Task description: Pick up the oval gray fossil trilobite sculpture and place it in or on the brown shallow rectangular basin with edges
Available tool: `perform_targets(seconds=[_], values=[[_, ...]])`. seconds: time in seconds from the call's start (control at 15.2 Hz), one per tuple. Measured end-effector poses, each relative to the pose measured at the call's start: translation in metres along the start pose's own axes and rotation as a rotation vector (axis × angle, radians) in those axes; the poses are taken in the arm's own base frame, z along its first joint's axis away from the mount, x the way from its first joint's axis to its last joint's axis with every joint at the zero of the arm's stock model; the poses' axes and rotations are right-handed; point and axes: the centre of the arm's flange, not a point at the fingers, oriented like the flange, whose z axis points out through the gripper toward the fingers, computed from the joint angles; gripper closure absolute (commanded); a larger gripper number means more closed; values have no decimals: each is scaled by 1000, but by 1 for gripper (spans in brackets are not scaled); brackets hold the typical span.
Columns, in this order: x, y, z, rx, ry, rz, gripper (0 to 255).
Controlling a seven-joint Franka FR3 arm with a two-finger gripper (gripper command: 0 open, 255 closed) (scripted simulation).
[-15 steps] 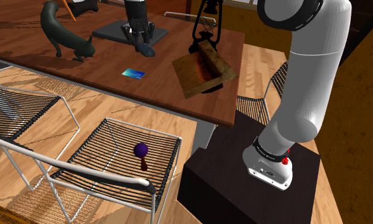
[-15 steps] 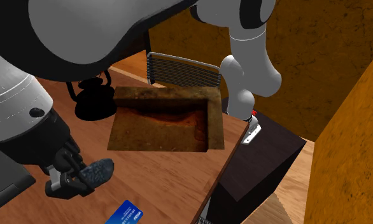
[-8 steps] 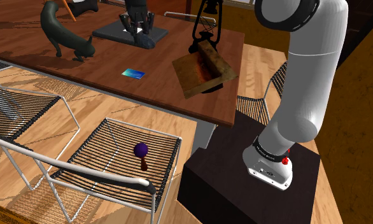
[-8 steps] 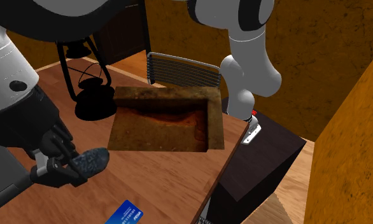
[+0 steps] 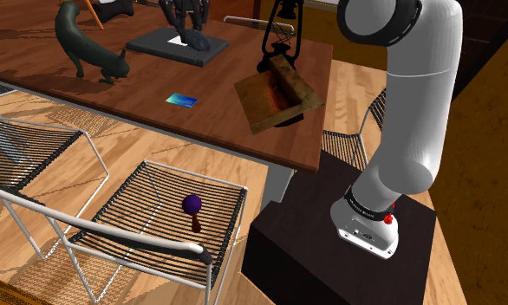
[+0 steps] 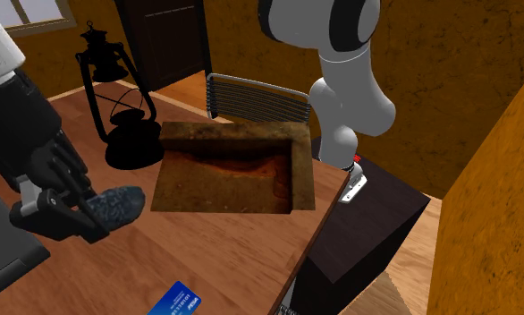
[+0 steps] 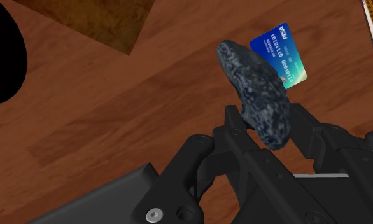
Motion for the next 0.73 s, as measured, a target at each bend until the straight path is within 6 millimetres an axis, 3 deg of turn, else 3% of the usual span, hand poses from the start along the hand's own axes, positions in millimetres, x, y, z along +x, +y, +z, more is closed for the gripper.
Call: perform_targets(seconds=[0.4, 0.73], values=[[-8, 3, -25, 0, -2, 0, 255], [-57, 34, -21, 0, 0, 0, 255]])
